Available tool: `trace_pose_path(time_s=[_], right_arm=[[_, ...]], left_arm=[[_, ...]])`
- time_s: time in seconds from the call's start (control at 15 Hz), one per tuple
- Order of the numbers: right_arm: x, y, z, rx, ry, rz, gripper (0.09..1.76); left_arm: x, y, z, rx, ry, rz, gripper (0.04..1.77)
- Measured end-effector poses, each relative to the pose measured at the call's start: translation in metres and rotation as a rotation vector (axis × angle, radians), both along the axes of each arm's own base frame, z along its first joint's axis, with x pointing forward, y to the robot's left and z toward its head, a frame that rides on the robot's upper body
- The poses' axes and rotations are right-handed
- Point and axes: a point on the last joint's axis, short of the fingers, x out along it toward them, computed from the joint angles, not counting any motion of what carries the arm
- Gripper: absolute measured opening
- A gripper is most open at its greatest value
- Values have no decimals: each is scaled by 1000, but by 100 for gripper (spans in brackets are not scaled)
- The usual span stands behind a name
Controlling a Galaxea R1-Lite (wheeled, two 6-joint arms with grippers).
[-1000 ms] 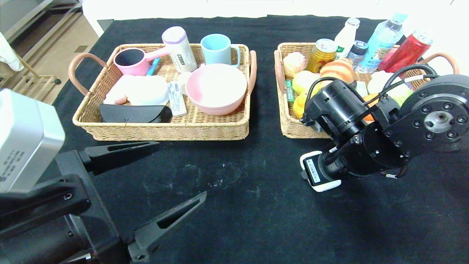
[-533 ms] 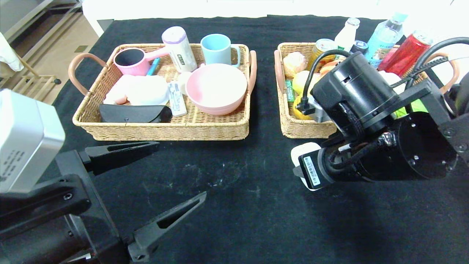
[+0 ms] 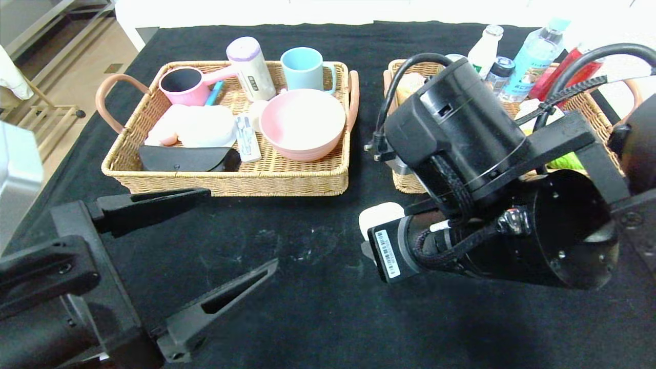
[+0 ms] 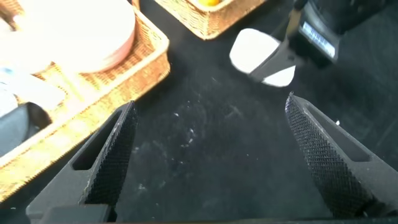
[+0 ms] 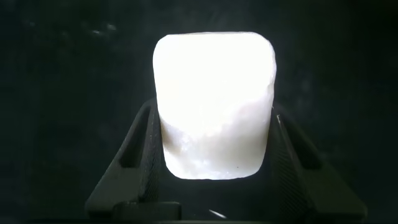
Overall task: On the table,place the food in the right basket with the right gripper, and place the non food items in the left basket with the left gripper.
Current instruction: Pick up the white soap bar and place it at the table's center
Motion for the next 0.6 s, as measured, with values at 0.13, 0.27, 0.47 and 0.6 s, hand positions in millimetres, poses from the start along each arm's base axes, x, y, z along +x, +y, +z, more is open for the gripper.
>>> trace_pose_path(time_s=[0.13, 0.27, 0.47, 0.6], right_arm=[[3, 12, 1, 67, -38, 16, 103], [3, 26, -1, 123, -63, 33, 103], [3, 42, -14, 160, -22, 55, 103], [5, 53, -24, 168, -16, 67, 103]], left_arm=[[-3, 4, 3, -7, -10, 3, 172], [-7, 9, 7, 4, 0, 6, 172], [-18, 22, 18, 0, -1, 13, 172], [-24, 29, 26, -27, -26, 15, 172]])
